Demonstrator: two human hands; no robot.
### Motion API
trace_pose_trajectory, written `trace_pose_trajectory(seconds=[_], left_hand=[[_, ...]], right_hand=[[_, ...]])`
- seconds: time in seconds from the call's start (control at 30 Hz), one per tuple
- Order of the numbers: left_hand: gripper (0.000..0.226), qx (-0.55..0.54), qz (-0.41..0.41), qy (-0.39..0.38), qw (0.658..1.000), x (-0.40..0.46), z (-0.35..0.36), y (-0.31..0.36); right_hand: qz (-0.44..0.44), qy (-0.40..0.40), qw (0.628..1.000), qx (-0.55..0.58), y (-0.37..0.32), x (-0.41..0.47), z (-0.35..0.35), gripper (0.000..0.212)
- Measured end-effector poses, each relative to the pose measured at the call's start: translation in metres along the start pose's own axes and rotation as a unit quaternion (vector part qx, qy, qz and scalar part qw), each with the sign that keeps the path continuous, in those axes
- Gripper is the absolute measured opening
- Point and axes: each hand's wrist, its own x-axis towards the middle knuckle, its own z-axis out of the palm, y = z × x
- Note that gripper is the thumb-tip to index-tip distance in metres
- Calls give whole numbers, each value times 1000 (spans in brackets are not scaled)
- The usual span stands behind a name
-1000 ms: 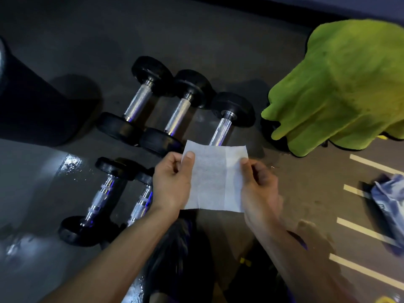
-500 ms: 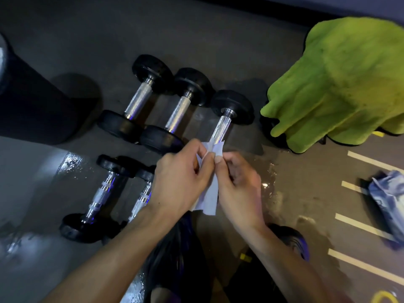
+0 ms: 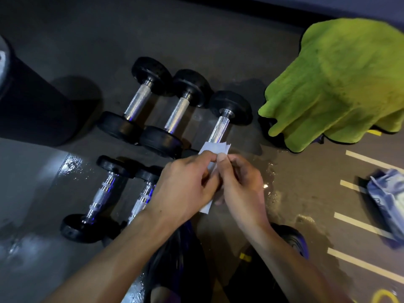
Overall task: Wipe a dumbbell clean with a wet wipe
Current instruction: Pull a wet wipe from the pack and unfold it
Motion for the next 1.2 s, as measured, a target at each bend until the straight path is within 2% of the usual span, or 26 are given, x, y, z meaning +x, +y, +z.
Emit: trace_pose_trajectory(seconds=[0.17,0.23,0.3,0.37,0.4,0.47,0.53,0.6,0.67,0.73,0.8,0.9,0.97,1.03,1.2], left_hand=[[19,-116,-12,-78,990,-8,0,4],[24,-248,-109,-87,959,-10,2,3],[28,-355,-204,-49,911,-6,2,1],[15,-390,-232,6,891,3,0,-6],[22,-413,-234,-4,880,6,-1,-10],[43,-472,-228,-94,846,9,-3,-17],[43,-503,-212,-178,819,6,-2,-16],[34,-476,-198,-175,839,1,4,-15],[19,-453,-194,-126,861,-4,11,-16],[2,-457,-212,-76,861,-7,14,-16],[10,-463,-222,-57,856,-10,14,-15],[12,-472,-231,-77,848,-11,12,-10],[8,-457,-240,-61,855,-10,14,-10],[16,-431,-250,-36,866,-10,17,-9],[32,-453,-277,-105,841,-5,11,-10]], right_hand=[[5,22,1000,13,7,8,-9,31],[2,30,999,12,10,11,-13,31],[-24,24,999,35,8,12,-19,32],[-66,-2,997,48,3,12,-24,32],[-79,-17,995,63,1,12,-26,30],[-75,-37,991,106,-2,12,-28,25],[-50,-39,986,155,-3,11,-27,25],[-26,-16,983,181,-5,9,-26,25],[-8,14,981,191,-6,8,-27,24],[16,21,975,221,-6,9,-31,24],[50,-3,967,251,-6,8,-35,24],[82,-38,963,256,-4,5,-37,21],[88,-39,965,245,-2,4,-38,23],[95,-55,965,238,0,3,-39,29],[73,-67,979,179,0,7,-46,19]])
